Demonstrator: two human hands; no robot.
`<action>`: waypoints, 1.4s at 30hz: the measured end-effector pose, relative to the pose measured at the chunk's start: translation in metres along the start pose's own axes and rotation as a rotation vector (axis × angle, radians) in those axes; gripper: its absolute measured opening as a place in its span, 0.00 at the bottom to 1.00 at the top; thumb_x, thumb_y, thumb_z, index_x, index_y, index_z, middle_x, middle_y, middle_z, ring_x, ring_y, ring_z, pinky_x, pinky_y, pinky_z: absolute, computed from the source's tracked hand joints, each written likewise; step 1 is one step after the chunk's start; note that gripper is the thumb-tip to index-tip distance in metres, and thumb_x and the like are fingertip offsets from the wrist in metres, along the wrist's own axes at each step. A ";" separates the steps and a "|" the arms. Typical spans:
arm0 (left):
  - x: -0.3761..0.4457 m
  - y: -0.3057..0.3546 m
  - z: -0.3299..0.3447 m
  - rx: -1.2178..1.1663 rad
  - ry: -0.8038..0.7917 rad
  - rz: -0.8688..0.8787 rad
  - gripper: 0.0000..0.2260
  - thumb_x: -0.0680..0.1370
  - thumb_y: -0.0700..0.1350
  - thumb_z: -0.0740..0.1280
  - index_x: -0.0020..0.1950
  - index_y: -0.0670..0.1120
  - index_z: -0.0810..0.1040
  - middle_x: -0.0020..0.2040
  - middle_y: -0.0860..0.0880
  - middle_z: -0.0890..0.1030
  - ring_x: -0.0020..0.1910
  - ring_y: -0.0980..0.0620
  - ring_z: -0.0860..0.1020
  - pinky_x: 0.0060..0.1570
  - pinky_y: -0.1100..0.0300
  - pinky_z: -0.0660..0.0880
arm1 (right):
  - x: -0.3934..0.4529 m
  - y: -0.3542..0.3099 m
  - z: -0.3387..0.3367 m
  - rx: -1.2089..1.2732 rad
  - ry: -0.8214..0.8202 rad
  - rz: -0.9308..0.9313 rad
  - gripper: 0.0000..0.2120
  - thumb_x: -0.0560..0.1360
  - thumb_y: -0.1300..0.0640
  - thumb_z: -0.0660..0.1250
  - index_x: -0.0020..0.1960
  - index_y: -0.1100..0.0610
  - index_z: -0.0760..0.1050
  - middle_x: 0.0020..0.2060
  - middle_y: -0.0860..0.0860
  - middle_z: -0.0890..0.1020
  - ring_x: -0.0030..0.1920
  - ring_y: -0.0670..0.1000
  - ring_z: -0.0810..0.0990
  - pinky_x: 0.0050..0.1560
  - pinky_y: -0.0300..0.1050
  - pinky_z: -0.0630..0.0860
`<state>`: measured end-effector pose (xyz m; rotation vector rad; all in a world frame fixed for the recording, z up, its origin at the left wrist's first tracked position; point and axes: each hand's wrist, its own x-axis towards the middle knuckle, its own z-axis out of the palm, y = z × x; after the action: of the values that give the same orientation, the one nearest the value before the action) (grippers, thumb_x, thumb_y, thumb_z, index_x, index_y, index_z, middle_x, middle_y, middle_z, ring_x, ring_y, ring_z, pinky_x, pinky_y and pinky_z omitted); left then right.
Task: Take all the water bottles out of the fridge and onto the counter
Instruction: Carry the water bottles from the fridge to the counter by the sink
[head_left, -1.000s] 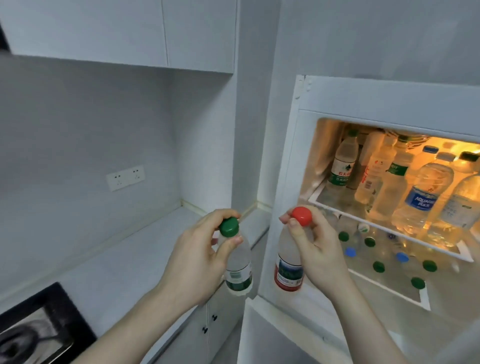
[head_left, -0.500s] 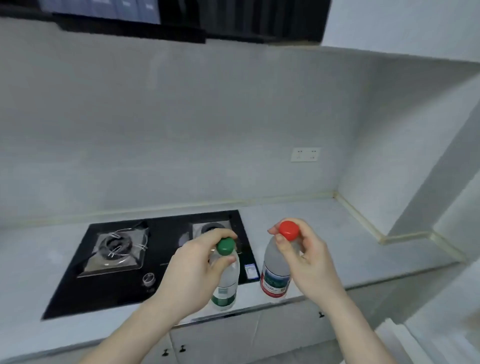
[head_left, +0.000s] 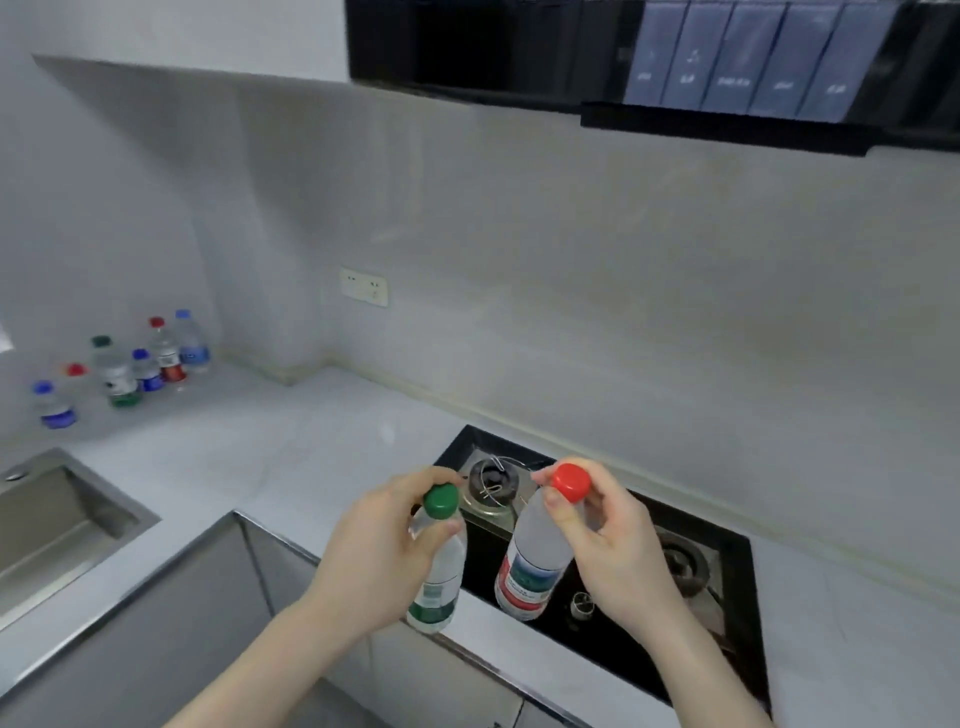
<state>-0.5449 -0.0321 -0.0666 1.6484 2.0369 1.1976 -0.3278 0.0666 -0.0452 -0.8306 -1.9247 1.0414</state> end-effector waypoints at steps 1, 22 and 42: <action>0.003 -0.007 -0.005 0.006 0.020 -0.024 0.16 0.78 0.50 0.72 0.61 0.67 0.75 0.54 0.66 0.81 0.53 0.60 0.80 0.55 0.54 0.79 | 0.009 0.003 0.007 0.001 -0.027 -0.002 0.11 0.79 0.45 0.67 0.58 0.47 0.81 0.54 0.40 0.85 0.60 0.42 0.82 0.57 0.30 0.74; 0.108 -0.142 -0.091 0.183 0.295 -0.383 0.14 0.77 0.49 0.74 0.56 0.65 0.75 0.51 0.66 0.81 0.54 0.60 0.80 0.52 0.59 0.81 | 0.242 0.078 0.172 0.148 -0.475 -0.085 0.10 0.78 0.49 0.74 0.59 0.46 0.82 0.56 0.38 0.84 0.63 0.41 0.80 0.61 0.27 0.71; 0.105 -0.316 -0.226 0.214 0.439 -0.617 0.15 0.75 0.50 0.77 0.54 0.66 0.77 0.48 0.64 0.82 0.45 0.60 0.81 0.49 0.54 0.81 | 0.317 0.078 0.396 -0.077 -0.630 -0.168 0.08 0.75 0.42 0.76 0.51 0.41 0.80 0.50 0.37 0.81 0.53 0.42 0.77 0.52 0.37 0.73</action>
<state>-0.9430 -0.0397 -0.1240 0.7340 2.7313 1.1983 -0.8071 0.2150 -0.1540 -0.3860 -2.5198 1.2256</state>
